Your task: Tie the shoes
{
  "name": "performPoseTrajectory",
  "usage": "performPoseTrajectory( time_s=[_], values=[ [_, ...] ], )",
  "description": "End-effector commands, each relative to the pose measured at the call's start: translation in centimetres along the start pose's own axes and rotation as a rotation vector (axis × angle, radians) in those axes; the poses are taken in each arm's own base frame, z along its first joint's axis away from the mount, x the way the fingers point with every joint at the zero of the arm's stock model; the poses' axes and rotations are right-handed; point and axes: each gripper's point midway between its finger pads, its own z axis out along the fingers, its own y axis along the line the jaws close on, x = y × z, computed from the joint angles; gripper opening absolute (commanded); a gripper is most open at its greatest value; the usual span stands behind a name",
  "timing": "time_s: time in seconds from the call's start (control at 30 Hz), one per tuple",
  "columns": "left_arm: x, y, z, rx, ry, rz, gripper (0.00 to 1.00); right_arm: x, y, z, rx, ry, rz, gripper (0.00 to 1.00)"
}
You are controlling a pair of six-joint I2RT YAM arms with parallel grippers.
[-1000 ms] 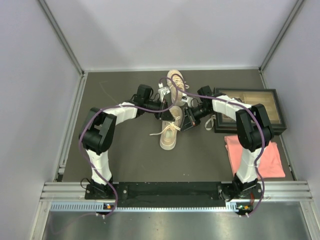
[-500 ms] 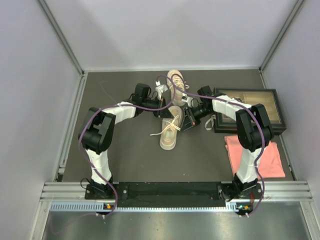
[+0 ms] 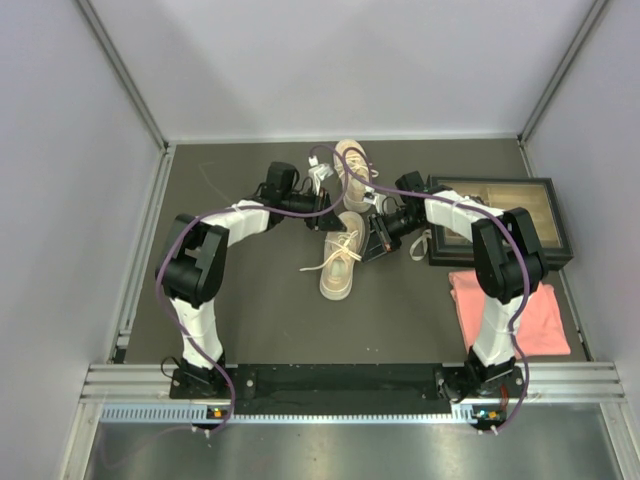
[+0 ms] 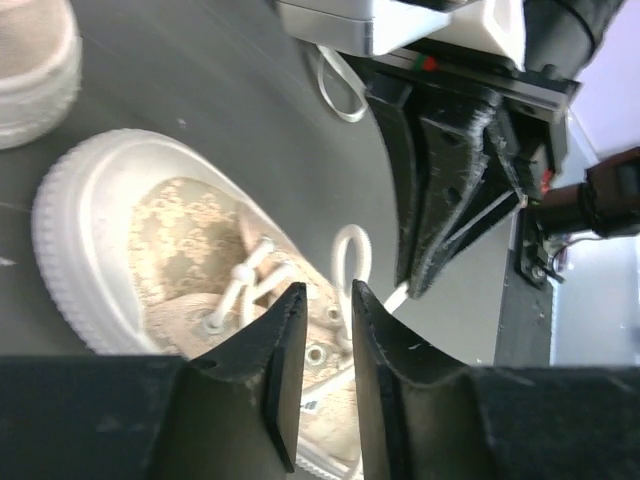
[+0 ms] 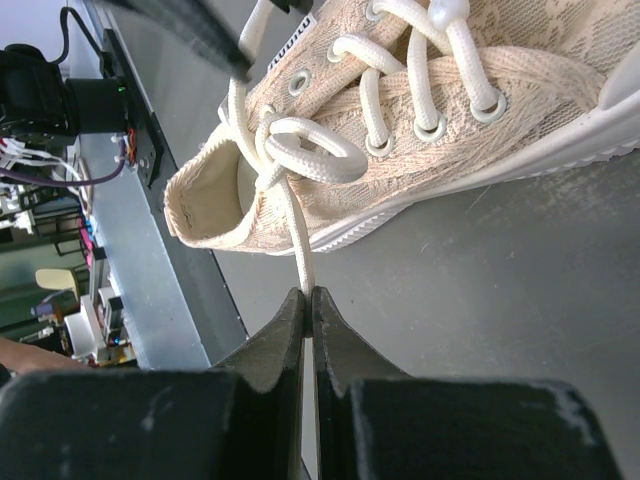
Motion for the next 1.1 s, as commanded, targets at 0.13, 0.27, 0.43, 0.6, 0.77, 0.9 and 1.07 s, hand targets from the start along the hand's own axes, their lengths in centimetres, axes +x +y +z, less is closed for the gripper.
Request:
performPoseTrajectory(
  time_s=[0.13, 0.27, 0.43, 0.6, 0.77, 0.9, 1.07],
  values=[
    [1.4, -1.3, 0.2, 0.067, 0.070, -0.003, 0.33, -1.3, 0.5, -0.4, -0.017, -0.022, -0.047, 0.00],
    [1.5, -0.8, 0.5, 0.042, 0.067, -0.027, 0.29, -1.2, 0.5, -0.4, -0.019, -0.019, -0.043, 0.00],
    [1.7, -0.6, 0.8, 0.040, 0.075, -0.026, 0.25, -1.2, 0.4, -0.3, -0.017, -0.016, -0.043, 0.00],
    [2.3, -0.7, 1.0, 0.049, 0.088, -0.039, 0.26, -1.2, 0.4, -0.3, -0.017, -0.017, -0.044, 0.00],
    [2.4, -1.1, 0.9, 0.065, 0.093, -0.039, 0.26, -1.2, 0.4, -0.3, -0.017, -0.017, -0.042, 0.00],
    [2.6, -1.4, 0.9, 0.081, 0.098, -0.046, 0.26, -1.3, 0.3, -0.3, -0.017, -0.018, -0.044, 0.00],
    [2.7, -1.6, 1.0, 0.087, 0.102, -0.045, 0.26, -1.3, 0.3, -0.3, -0.017, -0.020, -0.044, 0.00]
  ],
)
